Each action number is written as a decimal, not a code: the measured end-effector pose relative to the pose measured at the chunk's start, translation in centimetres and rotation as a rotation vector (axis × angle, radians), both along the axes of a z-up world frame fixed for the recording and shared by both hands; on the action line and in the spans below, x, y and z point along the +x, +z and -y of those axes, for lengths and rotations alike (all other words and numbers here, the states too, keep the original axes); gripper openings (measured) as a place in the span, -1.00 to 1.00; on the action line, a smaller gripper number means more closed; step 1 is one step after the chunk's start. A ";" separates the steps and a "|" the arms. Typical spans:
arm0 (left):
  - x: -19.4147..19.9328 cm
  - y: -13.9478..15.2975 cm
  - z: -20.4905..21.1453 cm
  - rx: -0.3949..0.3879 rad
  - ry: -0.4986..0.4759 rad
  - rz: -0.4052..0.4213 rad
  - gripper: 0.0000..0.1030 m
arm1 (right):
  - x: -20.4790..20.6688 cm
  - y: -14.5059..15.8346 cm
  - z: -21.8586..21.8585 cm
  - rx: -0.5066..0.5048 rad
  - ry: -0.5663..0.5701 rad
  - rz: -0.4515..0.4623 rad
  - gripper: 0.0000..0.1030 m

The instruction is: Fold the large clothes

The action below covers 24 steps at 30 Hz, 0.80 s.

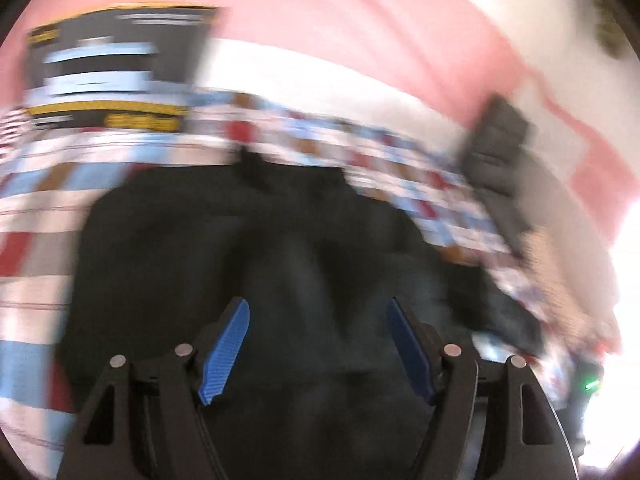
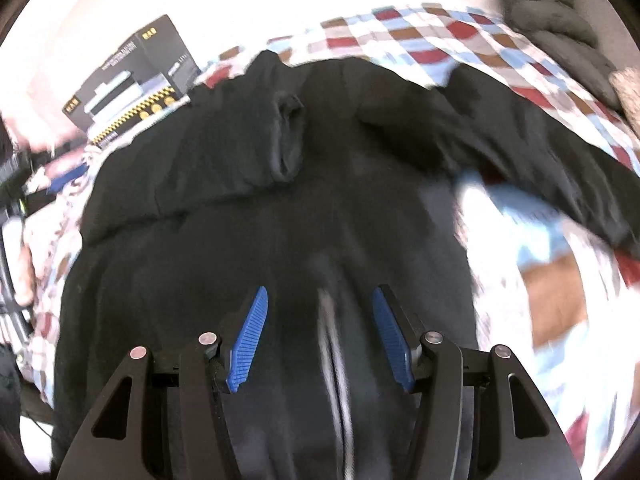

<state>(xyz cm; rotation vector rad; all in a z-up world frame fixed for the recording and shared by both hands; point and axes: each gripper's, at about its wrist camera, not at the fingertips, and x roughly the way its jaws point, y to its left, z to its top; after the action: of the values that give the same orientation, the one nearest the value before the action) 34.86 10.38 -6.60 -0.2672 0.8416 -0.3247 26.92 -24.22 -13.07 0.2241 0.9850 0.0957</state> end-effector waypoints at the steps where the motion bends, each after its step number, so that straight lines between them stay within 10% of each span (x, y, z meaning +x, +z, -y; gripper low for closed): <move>1: 0.6 -0.6 -2.1 0.036 0.058 -0.024 0.39 | 0.9 0.2 -0.4 0.011 0.007 0.008 0.09; 6: 2.3 -4.6 -8.8 0.105 0.229 -0.112 -0.33 | 7.7 0.4 -3.2 0.012 0.063 0.044 0.08; 8: 2.9 -6.6 -9.9 0.086 0.250 -0.148 -0.45 | 9.5 -0.1 -4.4 -0.004 0.094 0.043 -0.26; 15: 4.6 -9.5 -7.5 0.145 0.230 -0.118 -0.47 | 13.6 -4.3 -4.0 -0.062 0.069 -0.019 -0.27; 24: 1.3 -7.5 -8.1 0.093 0.219 -0.114 -0.44 | 9.3 -1.0 -4.1 -0.137 0.041 0.001 -0.27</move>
<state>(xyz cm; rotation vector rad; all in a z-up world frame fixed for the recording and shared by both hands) 36.14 18.50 -14.09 -0.2899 0.9276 -0.0655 36.21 -20.08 -14.11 0.0786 0.9914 0.0659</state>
